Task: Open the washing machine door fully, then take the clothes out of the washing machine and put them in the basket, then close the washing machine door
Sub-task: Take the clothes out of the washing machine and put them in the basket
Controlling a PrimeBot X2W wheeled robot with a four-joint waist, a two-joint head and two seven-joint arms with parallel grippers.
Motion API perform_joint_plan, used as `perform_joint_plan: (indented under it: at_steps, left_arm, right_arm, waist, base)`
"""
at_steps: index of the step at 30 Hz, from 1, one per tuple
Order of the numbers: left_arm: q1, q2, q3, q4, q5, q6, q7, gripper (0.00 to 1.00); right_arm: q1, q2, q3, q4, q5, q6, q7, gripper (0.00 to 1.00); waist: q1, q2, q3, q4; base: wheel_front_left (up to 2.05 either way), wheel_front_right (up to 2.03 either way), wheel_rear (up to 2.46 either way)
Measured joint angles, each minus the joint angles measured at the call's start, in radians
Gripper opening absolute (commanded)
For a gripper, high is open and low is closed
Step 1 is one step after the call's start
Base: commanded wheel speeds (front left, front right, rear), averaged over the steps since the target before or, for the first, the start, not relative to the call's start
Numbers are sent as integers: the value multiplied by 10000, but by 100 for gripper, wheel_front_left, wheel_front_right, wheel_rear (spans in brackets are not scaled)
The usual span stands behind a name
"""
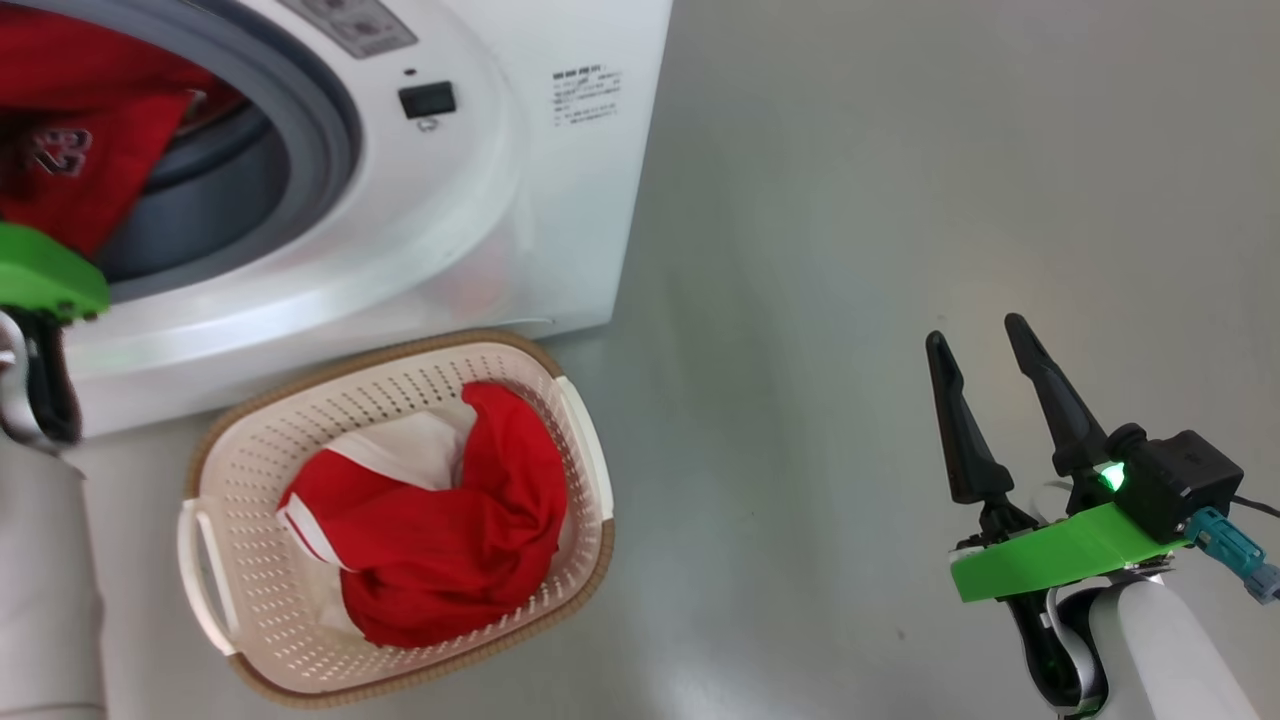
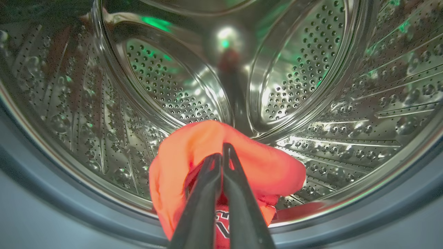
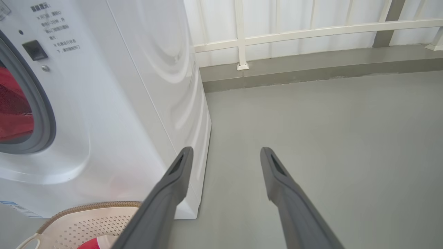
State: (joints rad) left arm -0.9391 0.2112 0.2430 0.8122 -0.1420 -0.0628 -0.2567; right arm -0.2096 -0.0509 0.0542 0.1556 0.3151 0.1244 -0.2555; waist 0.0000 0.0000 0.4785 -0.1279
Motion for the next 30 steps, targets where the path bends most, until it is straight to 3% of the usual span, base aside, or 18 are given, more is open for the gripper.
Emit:
perform_joint_plan:
  at_steps: [12,22,30]
  left_arm:
    - [2353,-1106,742,-2744,188,-470,0,0]
    - [4051,-1605,855,-4918,109,-612,-2,0]
    - [5060,-1707,391,-6546,-140,-621,-2,0]
  right_arm:
    - [479,0,-105,150,10,0,0,100]
    - [919,4,-169,165,13,0,0,100]
    - [1081,4,-345,153,15,0,0,100]
  waist:
    - [0,0,-1106,510]
    - [0,0,-1665,863]
    - [1,0,-1856,1092]
  base:
    - [0,0,0]
    - [0,0,0]
    - [0,0,0]
